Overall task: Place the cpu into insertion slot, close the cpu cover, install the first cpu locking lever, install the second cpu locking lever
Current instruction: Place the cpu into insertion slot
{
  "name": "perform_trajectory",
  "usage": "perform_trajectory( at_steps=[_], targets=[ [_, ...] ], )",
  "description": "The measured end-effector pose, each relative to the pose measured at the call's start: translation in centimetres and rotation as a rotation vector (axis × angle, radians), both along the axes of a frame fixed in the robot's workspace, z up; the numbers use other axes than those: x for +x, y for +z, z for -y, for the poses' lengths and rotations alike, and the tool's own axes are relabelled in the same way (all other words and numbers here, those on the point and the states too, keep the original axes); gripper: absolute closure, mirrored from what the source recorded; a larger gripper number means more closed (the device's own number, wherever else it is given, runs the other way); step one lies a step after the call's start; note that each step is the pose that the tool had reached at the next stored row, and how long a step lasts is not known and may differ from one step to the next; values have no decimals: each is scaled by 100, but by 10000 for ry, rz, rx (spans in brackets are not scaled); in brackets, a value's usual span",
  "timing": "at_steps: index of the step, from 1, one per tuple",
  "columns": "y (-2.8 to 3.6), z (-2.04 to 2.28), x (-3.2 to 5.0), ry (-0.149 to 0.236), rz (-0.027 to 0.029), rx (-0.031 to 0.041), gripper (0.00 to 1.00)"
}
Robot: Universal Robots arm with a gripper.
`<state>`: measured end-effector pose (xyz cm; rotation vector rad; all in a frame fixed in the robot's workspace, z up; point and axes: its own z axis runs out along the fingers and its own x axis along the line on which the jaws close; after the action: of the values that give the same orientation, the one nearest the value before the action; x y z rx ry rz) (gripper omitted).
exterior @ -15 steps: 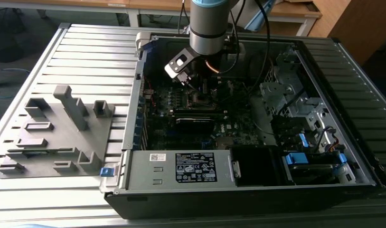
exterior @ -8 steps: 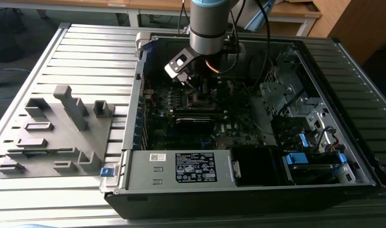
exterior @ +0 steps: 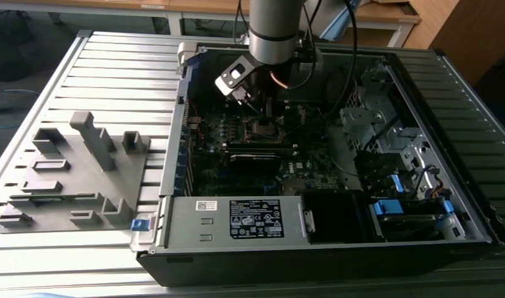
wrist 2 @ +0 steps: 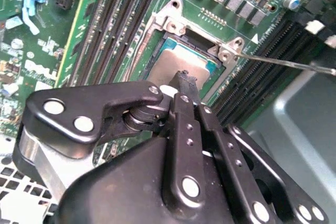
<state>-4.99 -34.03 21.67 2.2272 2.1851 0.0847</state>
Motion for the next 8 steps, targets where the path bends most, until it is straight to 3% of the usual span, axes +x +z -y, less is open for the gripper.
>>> perform_trajectory(
  at_steps=[4,8],
  targets=[
    [76,0,0,0,0,-1,89],
    [108,0,0,0,0,-1,89]
  ],
)
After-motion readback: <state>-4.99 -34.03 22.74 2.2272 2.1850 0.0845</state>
